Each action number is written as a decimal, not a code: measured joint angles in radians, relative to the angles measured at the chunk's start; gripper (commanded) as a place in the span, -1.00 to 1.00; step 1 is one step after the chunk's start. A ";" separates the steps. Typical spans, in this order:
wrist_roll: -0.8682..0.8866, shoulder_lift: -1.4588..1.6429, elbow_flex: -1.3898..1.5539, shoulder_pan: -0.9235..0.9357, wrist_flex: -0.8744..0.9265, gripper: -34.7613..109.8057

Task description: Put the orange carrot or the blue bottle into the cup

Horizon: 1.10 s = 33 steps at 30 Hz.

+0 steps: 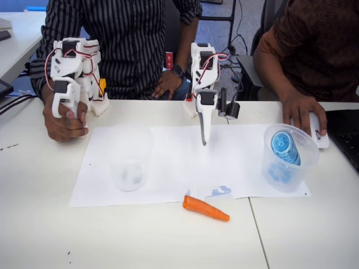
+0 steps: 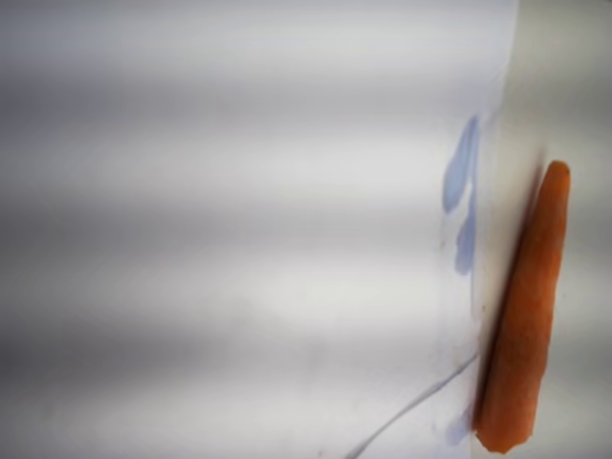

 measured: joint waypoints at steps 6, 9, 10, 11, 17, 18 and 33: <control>-0.008 0.000 -0.005 0.008 0.003 -0.10; -0.008 0.000 -0.005 0.008 0.003 -0.10; -0.008 0.000 -0.005 0.008 0.003 -0.10; -0.008 0.000 -0.005 0.008 0.003 -0.10; -0.008 0.000 -0.035 0.008 0.003 -0.10; -0.008 0.000 -0.054 0.008 0.008 -0.10; -0.006 -0.163 -0.400 0.135 0.098 -0.10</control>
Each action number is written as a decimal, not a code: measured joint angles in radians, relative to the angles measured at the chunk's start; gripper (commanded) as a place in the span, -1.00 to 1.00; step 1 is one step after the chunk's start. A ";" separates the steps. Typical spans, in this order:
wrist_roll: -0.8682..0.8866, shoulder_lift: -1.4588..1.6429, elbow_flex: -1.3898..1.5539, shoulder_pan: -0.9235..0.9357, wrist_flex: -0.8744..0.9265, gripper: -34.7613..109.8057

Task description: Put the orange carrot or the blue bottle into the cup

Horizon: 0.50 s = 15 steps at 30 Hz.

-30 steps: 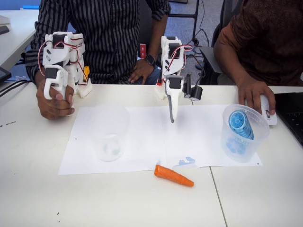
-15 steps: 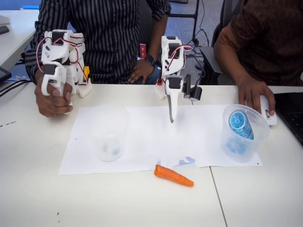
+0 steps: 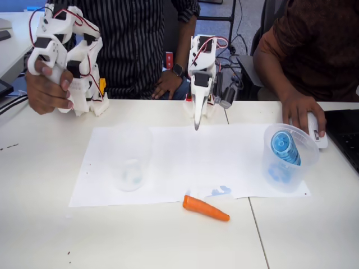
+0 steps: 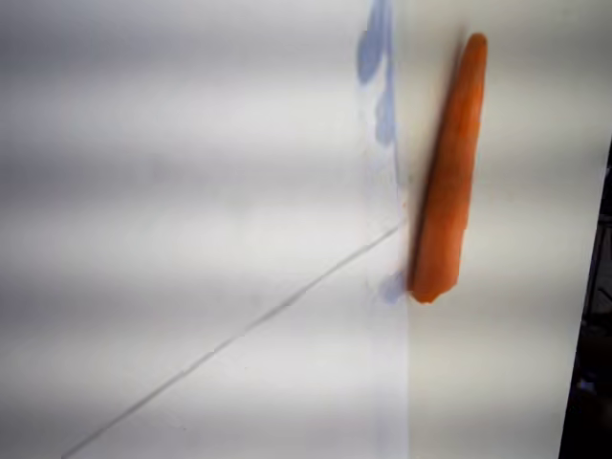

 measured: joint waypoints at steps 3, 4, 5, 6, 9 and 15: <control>0.003 -0.156 -0.103 0.017 -0.028 -0.10; 0.003 -0.221 -0.143 0.017 -0.034 -0.10; 0.003 -0.279 -0.181 0.015 -0.037 -0.10; 0.003 -0.337 -0.221 0.012 -0.040 -0.10; 0.003 -0.522 -0.353 0.009 -0.040 -0.10; 0.003 -0.841 -0.632 0.009 -0.038 -0.09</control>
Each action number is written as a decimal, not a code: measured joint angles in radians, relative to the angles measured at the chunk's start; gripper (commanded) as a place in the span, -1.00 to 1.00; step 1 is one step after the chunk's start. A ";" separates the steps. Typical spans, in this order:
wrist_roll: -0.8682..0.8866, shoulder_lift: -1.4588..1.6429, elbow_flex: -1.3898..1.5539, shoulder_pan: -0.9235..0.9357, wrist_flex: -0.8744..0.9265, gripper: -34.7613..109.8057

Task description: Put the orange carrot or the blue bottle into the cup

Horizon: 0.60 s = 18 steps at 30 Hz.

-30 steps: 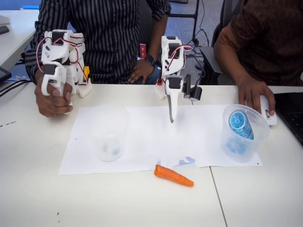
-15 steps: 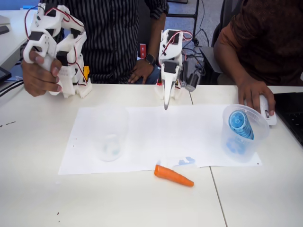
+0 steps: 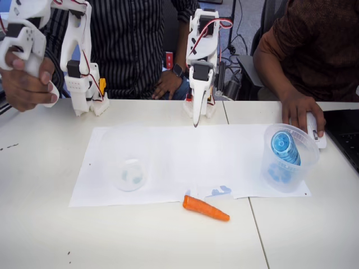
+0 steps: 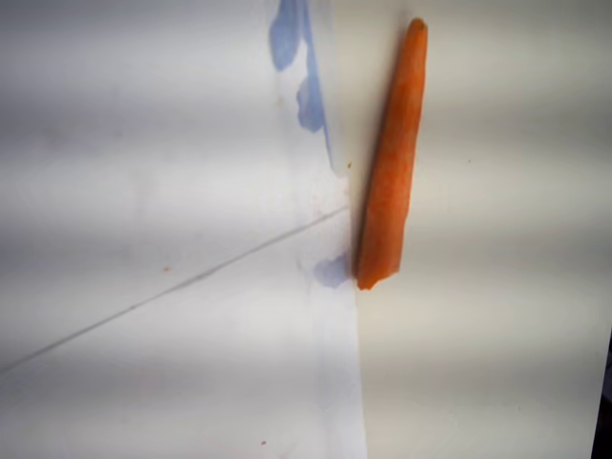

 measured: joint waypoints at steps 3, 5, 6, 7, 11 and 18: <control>0.000 -0.135 -0.112 0.000 0.000 -0.09; 0.008 -0.221 -0.176 0.000 0.000 -0.09; 0.020 -0.259 -0.210 0.000 0.008 -0.09; 0.035 -0.291 -0.241 0.000 0.015 -0.09; 0.106 -0.434 -0.365 -0.005 0.064 -0.09; 0.158 -0.673 -0.604 -0.029 0.201 -0.09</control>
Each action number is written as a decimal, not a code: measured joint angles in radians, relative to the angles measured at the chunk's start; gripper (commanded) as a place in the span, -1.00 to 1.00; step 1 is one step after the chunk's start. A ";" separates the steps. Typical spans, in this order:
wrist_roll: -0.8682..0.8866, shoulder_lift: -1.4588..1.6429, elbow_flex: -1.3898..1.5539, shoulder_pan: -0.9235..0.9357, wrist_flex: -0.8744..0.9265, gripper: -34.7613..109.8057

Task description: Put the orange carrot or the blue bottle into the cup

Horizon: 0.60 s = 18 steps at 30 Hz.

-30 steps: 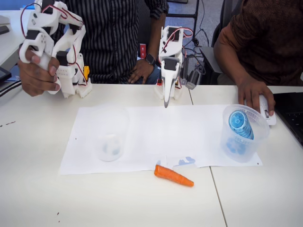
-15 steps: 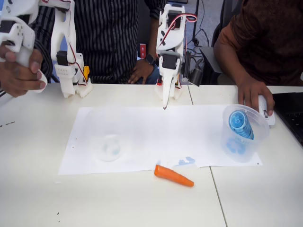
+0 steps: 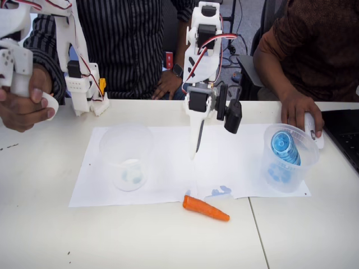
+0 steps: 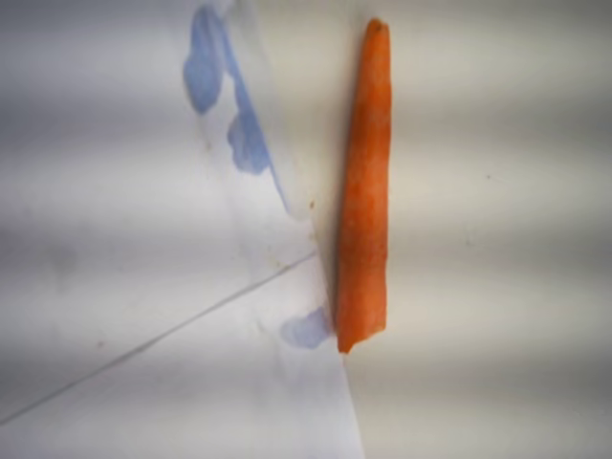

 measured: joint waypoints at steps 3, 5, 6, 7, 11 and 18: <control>0.002 -0.083 -0.091 -0.011 0.040 -0.09; 0.002 -0.133 -0.146 -0.008 0.058 -0.09; 0.003 -0.153 -0.167 -0.006 0.061 -0.09; 0.003 -0.172 -0.187 -0.005 0.063 -0.09; 0.003 -0.258 -0.247 -0.003 0.063 -0.09; 0.003 -0.364 -0.278 -0.006 0.061 -0.09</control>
